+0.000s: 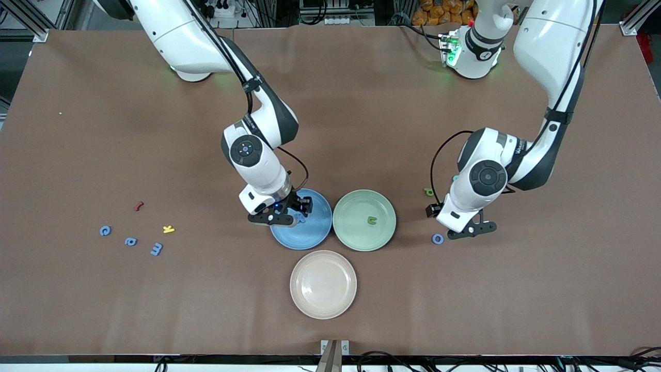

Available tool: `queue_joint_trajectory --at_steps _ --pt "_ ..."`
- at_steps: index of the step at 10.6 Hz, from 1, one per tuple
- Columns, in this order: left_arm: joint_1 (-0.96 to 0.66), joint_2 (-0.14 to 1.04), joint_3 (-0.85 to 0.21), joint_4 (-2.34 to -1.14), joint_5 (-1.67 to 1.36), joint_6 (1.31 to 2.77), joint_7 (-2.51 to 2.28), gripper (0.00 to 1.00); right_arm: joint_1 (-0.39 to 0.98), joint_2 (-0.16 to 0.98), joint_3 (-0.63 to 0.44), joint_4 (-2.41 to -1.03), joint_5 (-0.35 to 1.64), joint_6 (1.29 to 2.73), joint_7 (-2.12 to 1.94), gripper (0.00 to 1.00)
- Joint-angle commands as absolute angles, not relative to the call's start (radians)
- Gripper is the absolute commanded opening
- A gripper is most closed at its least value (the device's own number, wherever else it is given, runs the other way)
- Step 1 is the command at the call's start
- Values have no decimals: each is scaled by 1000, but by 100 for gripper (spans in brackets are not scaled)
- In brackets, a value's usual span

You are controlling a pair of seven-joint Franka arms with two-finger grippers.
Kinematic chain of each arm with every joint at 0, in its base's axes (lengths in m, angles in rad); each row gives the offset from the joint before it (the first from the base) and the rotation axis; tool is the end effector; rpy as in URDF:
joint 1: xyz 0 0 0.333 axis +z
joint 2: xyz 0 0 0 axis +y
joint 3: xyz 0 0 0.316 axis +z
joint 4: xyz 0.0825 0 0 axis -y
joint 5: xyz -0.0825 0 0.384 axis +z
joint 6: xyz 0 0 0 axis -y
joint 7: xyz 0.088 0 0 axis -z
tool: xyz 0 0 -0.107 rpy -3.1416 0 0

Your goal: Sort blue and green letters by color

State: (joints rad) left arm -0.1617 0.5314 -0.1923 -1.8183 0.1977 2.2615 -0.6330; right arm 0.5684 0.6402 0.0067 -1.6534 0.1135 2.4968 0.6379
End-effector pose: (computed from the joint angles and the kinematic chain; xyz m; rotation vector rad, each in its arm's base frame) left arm 0.6065 -0.2101 0.2437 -3.0514 -0.2589 0.0638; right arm 0.5925 0.3825 0.2579 -2.9460 0.2189 -0.1786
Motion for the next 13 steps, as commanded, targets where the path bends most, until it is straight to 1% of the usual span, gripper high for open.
queue_joint_trajectory --at_steps 1,2,4,6,8,10,11,13 --pt "-149 512 -209 -1956 204 2407 -681 86 470 566 8 -1647 112 2346 640 100" --pt "-149 526 -209 -1956 204 2413 -689 83 416 542 9 -1647 112 2289 583 100" --pt "-149 543 -207 -1959 206 2430 -731 82 283 513 24 -1652 109 2202 429 100" --pt "-149 548 -207 -1967 206 2430 -826 81 142 494 25 -1654 88 2165 300 100" --pt "-150 555 -207 -1967 206 2431 -885 81 16 505 15 -1654 49 2167 246 100" --pt "-149 564 -207 -1965 206 2440 -896 76 -95 520 8 -1654 -21 2175 226 100" --pt "-149 568 -204 -1965 206 2444 -896 75 -130 537 8 -1648 -29 2183 188 100" --pt "-149 574 -202 -1962 207 2447 -896 71 -188 572 9 -1649 -20 2253 105 100"
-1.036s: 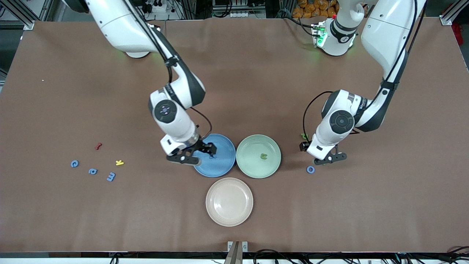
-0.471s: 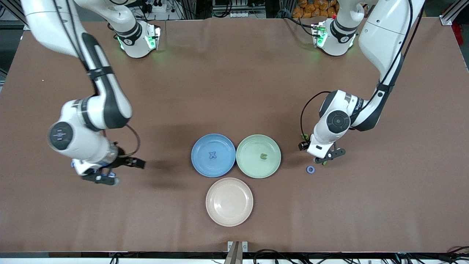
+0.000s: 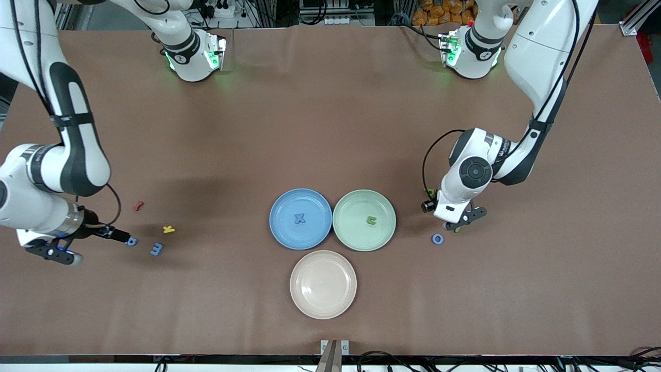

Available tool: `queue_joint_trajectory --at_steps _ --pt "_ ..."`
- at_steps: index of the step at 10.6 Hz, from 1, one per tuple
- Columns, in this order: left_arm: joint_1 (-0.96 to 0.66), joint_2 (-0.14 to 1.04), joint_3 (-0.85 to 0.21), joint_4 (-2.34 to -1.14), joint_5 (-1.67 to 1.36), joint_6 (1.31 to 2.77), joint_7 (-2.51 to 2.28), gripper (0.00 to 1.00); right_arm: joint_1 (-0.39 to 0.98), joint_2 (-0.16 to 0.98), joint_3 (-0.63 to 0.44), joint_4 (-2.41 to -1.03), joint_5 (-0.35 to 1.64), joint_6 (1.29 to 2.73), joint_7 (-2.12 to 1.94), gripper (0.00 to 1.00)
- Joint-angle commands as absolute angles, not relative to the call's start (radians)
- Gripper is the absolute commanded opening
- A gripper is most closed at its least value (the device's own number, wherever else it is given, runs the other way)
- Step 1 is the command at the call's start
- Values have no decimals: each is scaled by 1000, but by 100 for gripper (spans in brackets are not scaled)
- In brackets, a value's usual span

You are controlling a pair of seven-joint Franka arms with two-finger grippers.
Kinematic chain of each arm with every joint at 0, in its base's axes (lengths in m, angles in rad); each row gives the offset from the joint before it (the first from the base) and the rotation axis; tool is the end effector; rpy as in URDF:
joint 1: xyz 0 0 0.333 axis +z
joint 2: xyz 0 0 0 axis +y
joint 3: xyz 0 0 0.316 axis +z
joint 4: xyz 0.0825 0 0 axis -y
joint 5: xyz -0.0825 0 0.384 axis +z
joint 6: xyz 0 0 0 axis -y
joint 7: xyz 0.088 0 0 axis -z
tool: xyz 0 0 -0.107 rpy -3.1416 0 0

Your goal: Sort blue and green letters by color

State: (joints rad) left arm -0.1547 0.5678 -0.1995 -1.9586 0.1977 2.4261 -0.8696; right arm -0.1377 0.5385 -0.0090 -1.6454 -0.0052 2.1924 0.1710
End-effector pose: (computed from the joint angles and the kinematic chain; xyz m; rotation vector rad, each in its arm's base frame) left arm 0.5703 -0.2077 0.1801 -3.0232 -0.5915 0.0910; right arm 0.6761 -0.0993 0.3023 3.0944 -0.4889 0.0135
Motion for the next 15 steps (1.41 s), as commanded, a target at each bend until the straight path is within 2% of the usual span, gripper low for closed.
queue_joint_trajectory --at_steps 1,3,4,6,7,11,15 --pt "-147 577 -201 -1962 206 2453 -905 67 -198 600 9 -1648 -17 2296 75 100" --pt "-150 577 -199 -1960 209 2464 -939 65 -202 647 9 -1652 -15 2380 26 100" --pt "-149 575 -199 -1962 209 2462 -939 54 -201 663 11 -1655 -15 2407 -10 100" --pt "-149 571 -199 -1960 209 2464 -942 11 -198 675 18 -1658 -14 2422 -49 100" --pt "-150 569 -201 -1959 209 2462 -942 0 -199 675 18 -1666 -14 2424 -49 100" --pt "-175 529 -224 -1907 206 2451 -982 0 -199 672 18 -1765 -12 2540 -48 100" --pt "-296 596 -245 -1725 201 2451 -1118 0 -199 666 18 -1799 -11 2559 -46 100"
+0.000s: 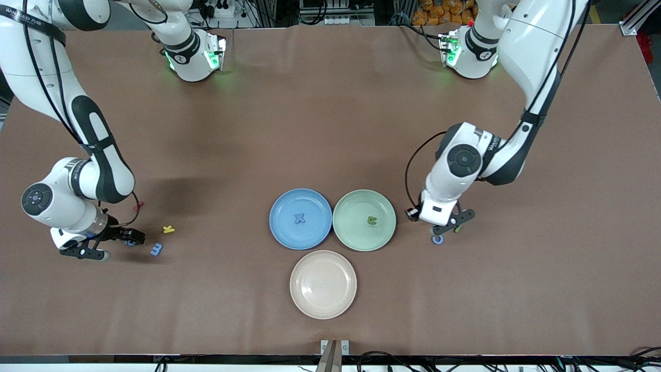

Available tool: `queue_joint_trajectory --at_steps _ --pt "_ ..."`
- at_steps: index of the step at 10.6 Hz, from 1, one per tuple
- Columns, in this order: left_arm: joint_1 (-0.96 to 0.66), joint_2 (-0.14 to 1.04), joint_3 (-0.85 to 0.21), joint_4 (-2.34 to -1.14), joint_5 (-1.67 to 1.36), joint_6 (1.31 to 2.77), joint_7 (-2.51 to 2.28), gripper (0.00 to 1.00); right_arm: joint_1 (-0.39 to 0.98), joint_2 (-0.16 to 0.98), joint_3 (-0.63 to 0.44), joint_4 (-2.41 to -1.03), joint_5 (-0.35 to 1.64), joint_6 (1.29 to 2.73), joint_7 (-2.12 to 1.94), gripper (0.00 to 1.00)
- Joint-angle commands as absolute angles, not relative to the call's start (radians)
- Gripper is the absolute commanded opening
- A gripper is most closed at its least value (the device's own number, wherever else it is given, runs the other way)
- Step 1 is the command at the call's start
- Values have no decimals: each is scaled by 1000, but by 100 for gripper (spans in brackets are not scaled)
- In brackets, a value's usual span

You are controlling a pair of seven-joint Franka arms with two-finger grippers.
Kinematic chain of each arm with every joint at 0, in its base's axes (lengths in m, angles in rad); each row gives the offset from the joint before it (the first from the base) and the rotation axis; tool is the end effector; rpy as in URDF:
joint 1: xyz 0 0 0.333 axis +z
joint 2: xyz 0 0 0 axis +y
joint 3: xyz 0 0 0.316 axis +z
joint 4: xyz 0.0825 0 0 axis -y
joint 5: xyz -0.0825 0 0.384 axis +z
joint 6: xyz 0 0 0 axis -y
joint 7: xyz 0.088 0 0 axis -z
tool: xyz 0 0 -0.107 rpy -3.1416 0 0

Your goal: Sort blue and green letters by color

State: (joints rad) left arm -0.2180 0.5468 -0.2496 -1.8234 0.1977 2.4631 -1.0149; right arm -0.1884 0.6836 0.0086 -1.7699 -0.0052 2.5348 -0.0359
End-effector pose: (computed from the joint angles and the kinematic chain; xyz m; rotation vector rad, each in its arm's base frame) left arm 0.5951 -0.2863 0.2537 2.9902 0.6725 0.1366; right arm 0.6567 -0.1198 0.1822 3.1246 -0.2221 0.1271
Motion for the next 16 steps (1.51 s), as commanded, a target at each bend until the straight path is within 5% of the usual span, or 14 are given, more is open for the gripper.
queue_joint_trajectory --at_steps 1,2,3,4,8,11,13,16 --pt "-328 633 -245 -1674 201 2453 -1176 0 -199 667 18 -1798 -11 2569 -48 97" --pt "-342 671 -245 -1639 201 2453 -1215 0 -199 670 17 -1798 -11 2577 -48 90" --pt "-359 693 -245 -1619 201 2453 -1248 12 -201 673 17 -1798 -11 2586 -46 87" --pt "-367 695 -245 -1612 202 2453 -1265 99 -201 678 17 -1798 -11 2606 -46 86" --pt "-318 628 -239 -1638 218 2316 -1145 100 -201 698 17 -1796 3 2637 -48 82" --pt "-171 503 -317 -1771 203 2261 -1004 100 -195 701 14 -1799 3 2649 -48 55" --pt "-117 462 -353 -1863 215 2276 -964 100 -193 703 12 -1799 2 2649 -49 28" --pt "-115 408 -353 -2041 222 2437 -801 100 -184 697 11 -1796 -5 2646 -49 17"
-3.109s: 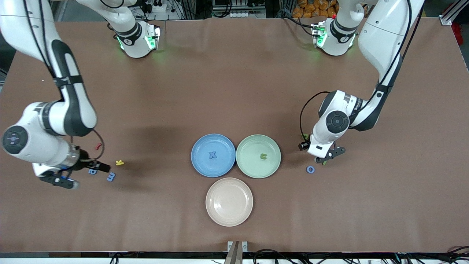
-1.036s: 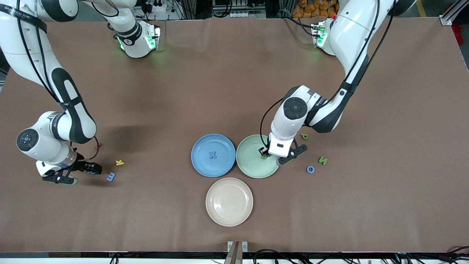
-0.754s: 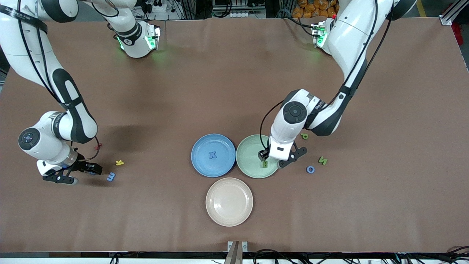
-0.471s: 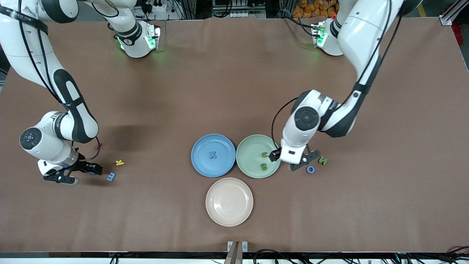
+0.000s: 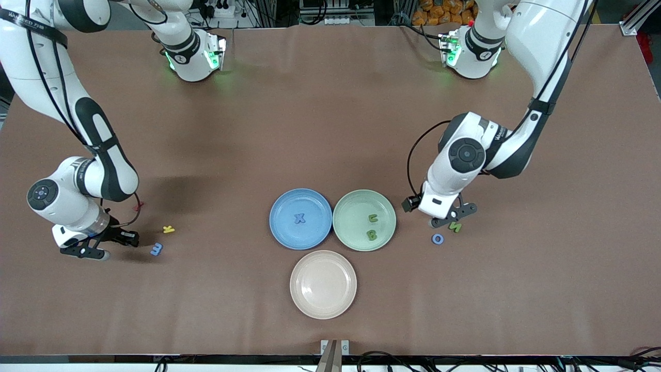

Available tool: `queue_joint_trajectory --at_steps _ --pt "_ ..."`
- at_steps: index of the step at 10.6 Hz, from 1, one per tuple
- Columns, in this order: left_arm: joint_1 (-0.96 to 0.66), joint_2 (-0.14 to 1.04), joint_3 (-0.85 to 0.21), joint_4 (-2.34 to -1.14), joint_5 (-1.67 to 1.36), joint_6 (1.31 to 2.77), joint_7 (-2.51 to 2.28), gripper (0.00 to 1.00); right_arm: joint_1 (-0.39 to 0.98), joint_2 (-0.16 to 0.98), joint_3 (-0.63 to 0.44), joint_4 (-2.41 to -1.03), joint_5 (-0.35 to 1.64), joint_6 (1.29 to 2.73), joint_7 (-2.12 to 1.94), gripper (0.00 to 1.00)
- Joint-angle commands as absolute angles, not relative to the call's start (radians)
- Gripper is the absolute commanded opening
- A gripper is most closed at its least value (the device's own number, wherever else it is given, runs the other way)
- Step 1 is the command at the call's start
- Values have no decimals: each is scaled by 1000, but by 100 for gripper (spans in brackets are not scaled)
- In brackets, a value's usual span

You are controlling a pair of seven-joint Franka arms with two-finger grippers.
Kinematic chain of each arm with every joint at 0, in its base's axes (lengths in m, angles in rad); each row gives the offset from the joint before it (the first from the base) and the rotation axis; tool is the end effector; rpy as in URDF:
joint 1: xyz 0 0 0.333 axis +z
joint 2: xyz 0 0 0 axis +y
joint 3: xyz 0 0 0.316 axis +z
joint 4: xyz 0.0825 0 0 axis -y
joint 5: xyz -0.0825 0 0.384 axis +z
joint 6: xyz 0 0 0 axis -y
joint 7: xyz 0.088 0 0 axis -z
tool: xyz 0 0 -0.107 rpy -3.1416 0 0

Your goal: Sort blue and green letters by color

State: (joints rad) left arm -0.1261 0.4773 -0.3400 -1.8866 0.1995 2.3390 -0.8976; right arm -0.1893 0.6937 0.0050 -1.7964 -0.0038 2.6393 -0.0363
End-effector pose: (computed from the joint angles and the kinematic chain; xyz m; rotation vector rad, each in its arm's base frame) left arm 0.5731 -0.2711 0.2664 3.0856 0.5119 0.0018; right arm 0.6555 -0.1224 0.1752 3.1093 -0.2277 0.2318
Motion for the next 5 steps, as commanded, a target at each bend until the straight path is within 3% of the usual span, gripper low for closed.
queue_joint_trajectory --at_steps 1,3,5 --pt "-114 405 -353 -2086 277 2475 -761 100 -166 677 11 -1792 -3 2640 -43 17" --pt "-103 414 -354 -2164 360 2596 -729 97 -126 617 11 -1779 18 2544 1 17" --pt "-103 417 -354 -2187 411 2623 -726 75 -30 583 -18 -1778 38 2502 99 17"
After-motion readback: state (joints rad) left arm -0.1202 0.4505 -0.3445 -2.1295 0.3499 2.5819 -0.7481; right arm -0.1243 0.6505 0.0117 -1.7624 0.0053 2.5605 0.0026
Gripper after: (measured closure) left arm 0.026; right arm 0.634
